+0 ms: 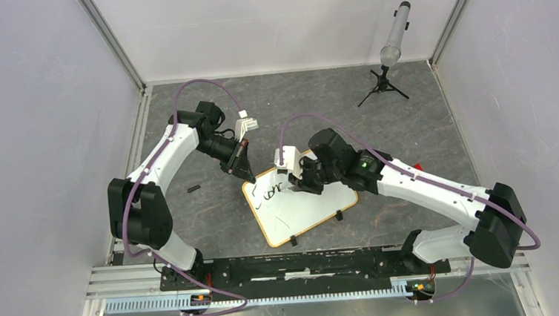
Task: Write a sentence on the whiteboard
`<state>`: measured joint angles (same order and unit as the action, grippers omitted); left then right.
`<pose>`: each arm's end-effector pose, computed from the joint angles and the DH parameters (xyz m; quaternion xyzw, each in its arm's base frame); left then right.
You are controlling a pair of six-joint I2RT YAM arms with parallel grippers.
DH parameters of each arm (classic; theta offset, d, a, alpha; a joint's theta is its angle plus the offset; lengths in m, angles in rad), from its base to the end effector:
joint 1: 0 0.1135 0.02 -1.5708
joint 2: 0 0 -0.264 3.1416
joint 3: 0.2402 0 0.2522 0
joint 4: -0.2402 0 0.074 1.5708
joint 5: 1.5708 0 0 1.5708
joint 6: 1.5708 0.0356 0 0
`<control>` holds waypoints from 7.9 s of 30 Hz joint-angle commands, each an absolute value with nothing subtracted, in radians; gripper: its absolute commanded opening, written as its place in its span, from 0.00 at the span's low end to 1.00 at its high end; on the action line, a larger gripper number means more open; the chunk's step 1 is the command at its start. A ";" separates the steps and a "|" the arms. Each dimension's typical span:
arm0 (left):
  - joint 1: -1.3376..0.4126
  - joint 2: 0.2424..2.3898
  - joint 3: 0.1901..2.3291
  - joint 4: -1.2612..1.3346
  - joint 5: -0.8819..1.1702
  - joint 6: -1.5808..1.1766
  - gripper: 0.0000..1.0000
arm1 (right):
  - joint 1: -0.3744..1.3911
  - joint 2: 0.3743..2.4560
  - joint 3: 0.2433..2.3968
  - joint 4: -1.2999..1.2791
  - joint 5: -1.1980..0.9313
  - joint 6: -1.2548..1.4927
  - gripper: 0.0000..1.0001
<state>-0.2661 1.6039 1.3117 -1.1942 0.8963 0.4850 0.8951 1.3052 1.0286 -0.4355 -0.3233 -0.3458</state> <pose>0.2712 -0.1027 0.2684 0.3473 0.8310 -0.4262 0.0851 0.1690 0.2289 0.2887 -0.5762 0.6912 0.2523 0.3558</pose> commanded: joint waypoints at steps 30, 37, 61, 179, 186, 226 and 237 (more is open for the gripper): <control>-0.272 1.607 1.329 -1.194 0.871 0.463 0.02 | 0.857 1.289 1.064 -0.450 -0.270 -0.377 0.00; -0.272 1.606 1.326 -1.193 0.871 0.464 0.02 | 0.863 1.266 1.013 -0.448 -0.288 -0.367 0.00; -0.271 1.607 1.327 -1.194 0.864 0.469 0.02 | 0.938 1.311 1.106 -0.445 -0.345 -0.347 0.00; -0.275 1.627 1.397 -1.244 0.799 0.520 0.02 | 0.724 1.257 1.031 -0.406 -0.340 -0.386 0.00; -0.275 1.633 1.394 -1.245 0.799 0.525 0.02 | 0.713 1.232 0.999 -0.419 -0.343 -0.390 0.00; -0.275 1.633 1.400 -1.245 0.793 0.526 0.02 | 0.707 1.232 1.023 -0.461 -0.327 -0.419 0.00; -0.275 1.637 1.399 -1.246 0.795 0.528 0.02 | 0.722 1.203 0.957 -0.481 -0.371 -0.414 0.00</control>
<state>-0.2790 1.6306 1.3956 -1.2510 0.8127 0.5106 0.7128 1.2221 0.9829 -0.4652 -0.3653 -0.4065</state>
